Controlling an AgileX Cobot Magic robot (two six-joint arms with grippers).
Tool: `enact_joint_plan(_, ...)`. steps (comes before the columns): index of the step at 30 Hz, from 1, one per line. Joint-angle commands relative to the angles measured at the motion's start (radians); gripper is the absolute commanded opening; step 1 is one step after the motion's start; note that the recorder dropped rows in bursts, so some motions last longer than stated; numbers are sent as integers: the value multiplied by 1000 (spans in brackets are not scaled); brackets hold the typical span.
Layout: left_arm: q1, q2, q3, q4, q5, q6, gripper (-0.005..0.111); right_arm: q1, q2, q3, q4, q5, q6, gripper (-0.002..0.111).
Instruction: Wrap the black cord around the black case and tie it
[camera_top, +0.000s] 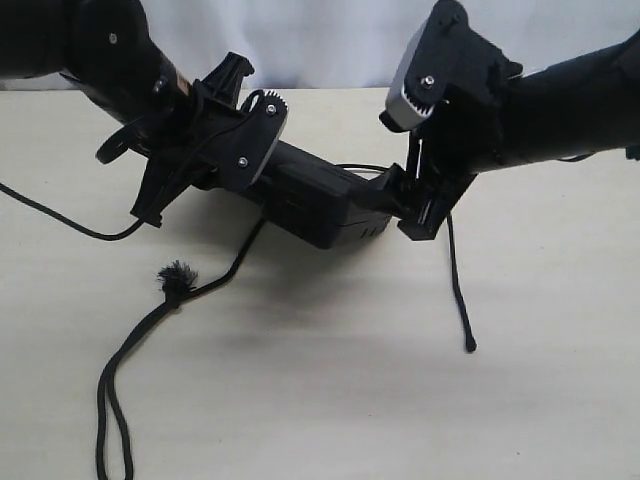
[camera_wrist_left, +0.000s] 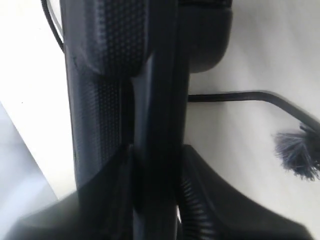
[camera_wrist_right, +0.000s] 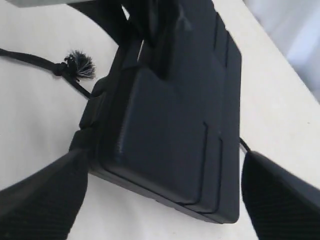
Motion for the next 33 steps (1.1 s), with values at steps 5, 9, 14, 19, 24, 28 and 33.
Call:
enact_joint_plan(5,2,-21,-7,44,-81,-8,0,2,69,4,-15,-36,-55,79)
enact_joint_plan(9,2,-21,-7,49,-84,-8,0,2,85,23,-69,-35,-75,79)
enact_joint_plan(14,2,-21,-7,47,-126,-12,0,2,112,75,-60,-99,-100,79)
enact_joint_plan(19,2,-21,-7,45,-135,-14,0,83,127,100,-54,-233,-100,79)
enact_joint_plan(24,2,-21,-7,45,-135,-27,0,168,160,104,-54,-385,-98,73)
enact_joint_plan(28,2,-21,-7,45,-135,-44,0,187,221,104,-54,-452,-95,73)
enact_joint_plan(33,2,-21,-7,45,-135,-44,0,187,294,95,-52,-573,-69,73)
